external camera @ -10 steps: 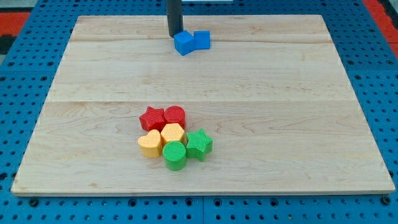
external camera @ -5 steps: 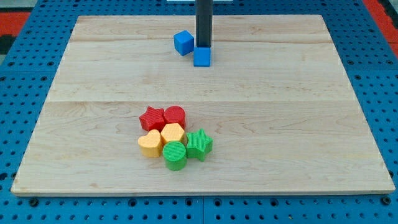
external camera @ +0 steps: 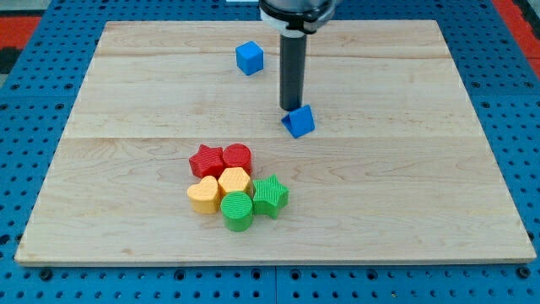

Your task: Place the blue triangle to the top right of the green star

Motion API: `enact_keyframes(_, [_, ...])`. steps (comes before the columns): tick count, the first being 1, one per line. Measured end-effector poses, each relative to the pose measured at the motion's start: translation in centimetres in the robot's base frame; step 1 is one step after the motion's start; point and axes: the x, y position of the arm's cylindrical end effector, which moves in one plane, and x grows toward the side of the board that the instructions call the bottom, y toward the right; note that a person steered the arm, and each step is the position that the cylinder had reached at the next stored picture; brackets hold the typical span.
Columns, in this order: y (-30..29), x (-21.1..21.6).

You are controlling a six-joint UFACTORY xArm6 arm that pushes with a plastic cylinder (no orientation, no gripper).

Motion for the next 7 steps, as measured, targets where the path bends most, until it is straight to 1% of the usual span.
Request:
enact_keyframes(1, [1.6, 0.5])
enact_keyframes(3, [1.5, 6.0])
enact_keyframes(4, [-0.5, 7.7])
enact_keyframes(5, [-1.3, 10.1])
enact_keyframes(6, [0.1, 7.5])
enact_keyframes(7, [3.4, 1.0])
